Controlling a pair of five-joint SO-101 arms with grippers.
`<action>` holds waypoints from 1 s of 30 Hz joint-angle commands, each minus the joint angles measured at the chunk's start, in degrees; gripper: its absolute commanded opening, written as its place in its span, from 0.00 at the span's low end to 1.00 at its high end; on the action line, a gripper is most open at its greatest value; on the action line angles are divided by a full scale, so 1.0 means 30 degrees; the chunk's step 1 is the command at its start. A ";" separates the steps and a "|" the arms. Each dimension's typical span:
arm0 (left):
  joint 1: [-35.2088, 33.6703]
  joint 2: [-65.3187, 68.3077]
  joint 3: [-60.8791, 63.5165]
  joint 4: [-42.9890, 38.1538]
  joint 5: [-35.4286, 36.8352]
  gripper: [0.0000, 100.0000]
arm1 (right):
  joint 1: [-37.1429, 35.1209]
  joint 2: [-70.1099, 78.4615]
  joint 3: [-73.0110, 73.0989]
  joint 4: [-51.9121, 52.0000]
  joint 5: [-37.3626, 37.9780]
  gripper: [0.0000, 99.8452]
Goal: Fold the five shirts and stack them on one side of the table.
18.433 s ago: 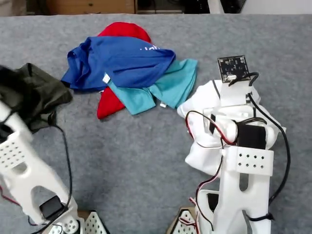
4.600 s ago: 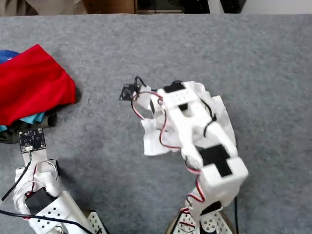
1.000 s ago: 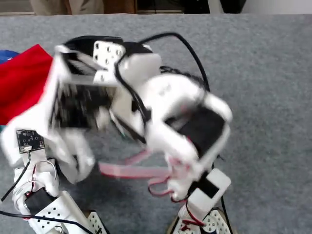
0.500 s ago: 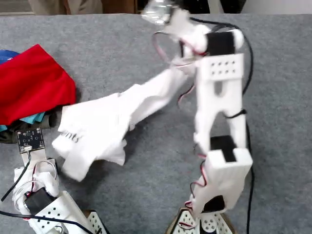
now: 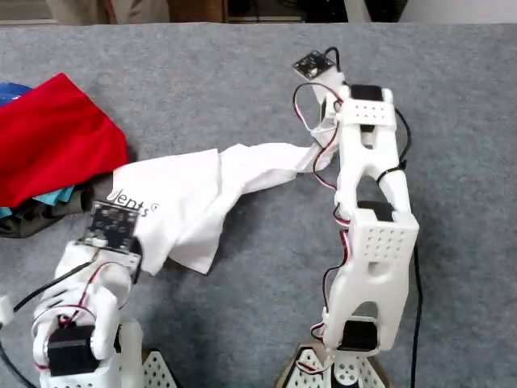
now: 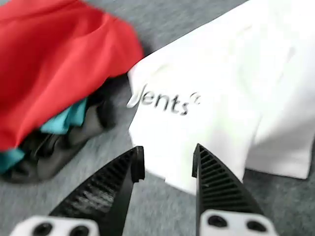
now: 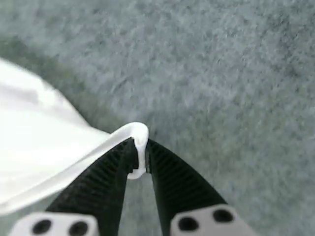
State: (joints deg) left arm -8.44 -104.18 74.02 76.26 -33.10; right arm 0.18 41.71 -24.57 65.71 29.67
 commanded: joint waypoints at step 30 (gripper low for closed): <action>1.0989 1.9736 -0.5832 -0.4220 0.4747 0.17 | 0.0835 0.0249 -0.0015 -0.1993 -0.1465 0.00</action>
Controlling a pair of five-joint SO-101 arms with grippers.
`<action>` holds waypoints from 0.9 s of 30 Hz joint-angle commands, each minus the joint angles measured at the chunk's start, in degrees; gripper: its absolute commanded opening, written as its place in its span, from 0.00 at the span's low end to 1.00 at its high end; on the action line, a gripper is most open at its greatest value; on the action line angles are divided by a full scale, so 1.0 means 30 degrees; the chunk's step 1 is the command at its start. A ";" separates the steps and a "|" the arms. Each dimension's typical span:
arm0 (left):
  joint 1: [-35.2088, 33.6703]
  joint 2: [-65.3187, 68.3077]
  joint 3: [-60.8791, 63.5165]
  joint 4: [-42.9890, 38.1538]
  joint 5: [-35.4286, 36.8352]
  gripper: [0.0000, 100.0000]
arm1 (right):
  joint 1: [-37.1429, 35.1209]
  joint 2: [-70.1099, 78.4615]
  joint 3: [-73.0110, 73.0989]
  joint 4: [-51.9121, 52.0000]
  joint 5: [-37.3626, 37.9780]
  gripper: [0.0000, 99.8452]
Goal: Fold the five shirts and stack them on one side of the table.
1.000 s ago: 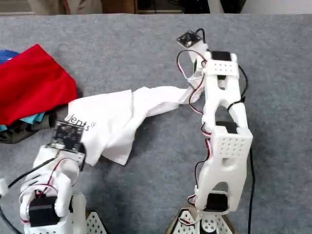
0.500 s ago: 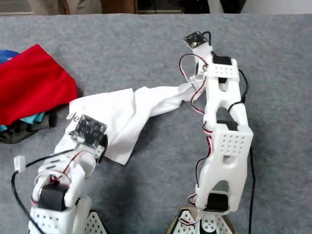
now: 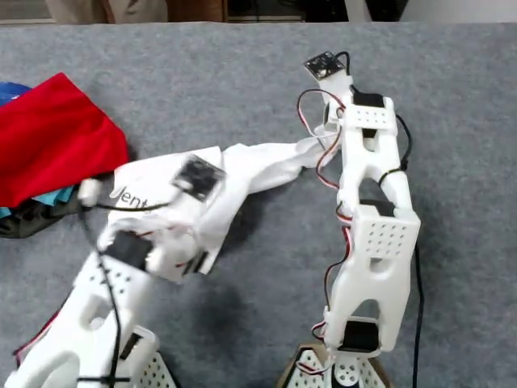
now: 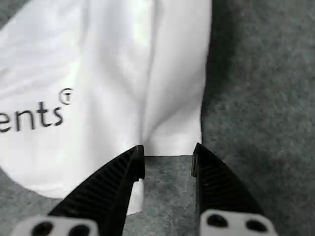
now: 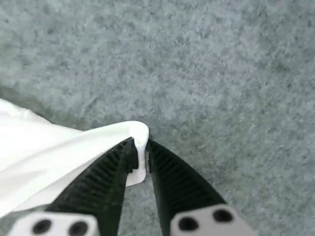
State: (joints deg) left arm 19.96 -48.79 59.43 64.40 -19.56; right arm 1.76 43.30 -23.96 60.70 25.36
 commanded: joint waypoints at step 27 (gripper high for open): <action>0.2081 0.8513 -0.0176 -0.5773 0.1553 0.17 | 0.0425 -0.0249 -0.0249 -0.1143 0.0000 0.00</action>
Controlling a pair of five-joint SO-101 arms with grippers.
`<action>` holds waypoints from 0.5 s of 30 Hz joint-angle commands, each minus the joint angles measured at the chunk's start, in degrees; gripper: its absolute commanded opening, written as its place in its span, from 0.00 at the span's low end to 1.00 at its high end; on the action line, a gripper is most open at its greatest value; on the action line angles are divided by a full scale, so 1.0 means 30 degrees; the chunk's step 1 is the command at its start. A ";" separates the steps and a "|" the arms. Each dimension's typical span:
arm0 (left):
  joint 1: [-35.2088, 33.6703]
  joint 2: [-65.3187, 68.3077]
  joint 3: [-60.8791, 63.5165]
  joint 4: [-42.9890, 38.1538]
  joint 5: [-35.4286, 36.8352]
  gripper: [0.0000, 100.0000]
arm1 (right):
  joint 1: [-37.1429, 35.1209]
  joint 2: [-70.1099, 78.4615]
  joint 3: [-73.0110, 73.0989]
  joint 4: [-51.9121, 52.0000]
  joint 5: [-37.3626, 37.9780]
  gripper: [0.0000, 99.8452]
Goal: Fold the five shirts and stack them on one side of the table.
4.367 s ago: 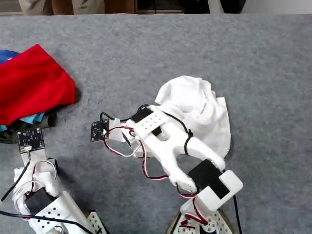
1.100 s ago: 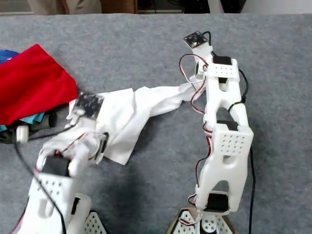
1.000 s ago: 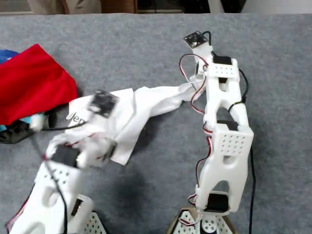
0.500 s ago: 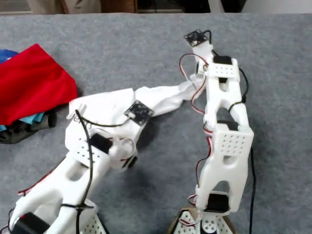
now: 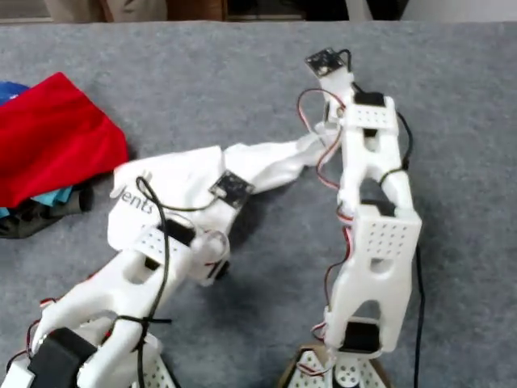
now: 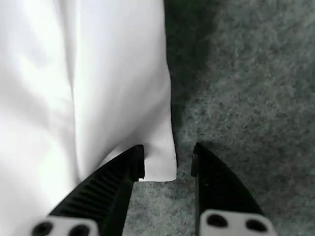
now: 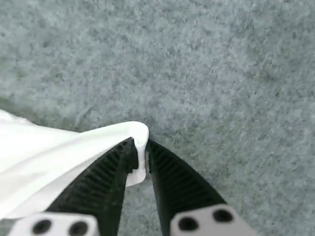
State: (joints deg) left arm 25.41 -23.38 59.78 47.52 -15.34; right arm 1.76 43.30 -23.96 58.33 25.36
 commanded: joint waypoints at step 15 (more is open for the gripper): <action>0.0029 0.2681 -0.2081 0.0234 0.0322 0.17 | 0.0396 -0.0249 -0.0249 -0.0352 0.0000 0.00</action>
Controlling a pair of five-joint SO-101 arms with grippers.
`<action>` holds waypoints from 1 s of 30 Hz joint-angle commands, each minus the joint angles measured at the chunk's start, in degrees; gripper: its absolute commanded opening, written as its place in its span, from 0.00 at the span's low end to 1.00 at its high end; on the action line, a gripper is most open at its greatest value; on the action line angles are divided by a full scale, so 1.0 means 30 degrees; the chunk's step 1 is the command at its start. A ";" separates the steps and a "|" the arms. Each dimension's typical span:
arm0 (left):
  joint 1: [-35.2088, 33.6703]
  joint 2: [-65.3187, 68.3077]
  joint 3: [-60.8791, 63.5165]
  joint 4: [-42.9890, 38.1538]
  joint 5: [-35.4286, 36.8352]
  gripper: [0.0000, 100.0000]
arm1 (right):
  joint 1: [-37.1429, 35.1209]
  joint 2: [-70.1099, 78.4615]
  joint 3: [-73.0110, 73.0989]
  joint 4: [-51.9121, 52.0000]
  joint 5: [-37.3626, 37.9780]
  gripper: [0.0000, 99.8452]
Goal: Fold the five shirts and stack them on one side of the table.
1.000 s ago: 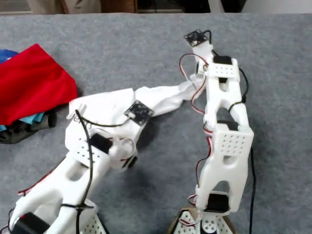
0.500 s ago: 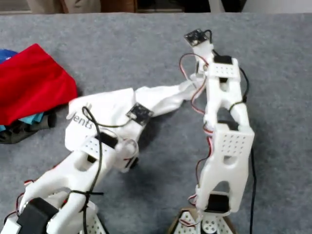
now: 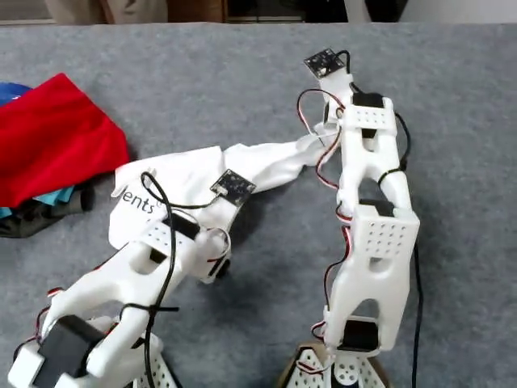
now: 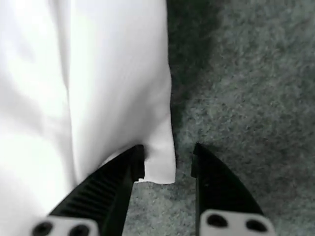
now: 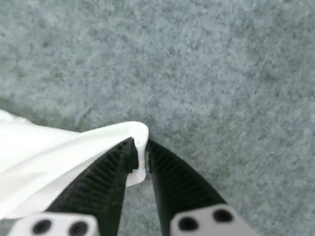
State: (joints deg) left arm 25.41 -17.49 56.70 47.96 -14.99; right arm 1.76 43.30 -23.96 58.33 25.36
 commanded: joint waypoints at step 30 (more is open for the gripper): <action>-0.3048 -0.9451 -1.2103 0.9084 0.0205 0.02 | 0.0659 -0.3414 -0.5026 0.5480 -0.2462 0.00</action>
State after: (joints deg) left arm 20.75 -39.30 29.36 72.04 -14.90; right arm 2.29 40.31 -30.99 69.23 19.12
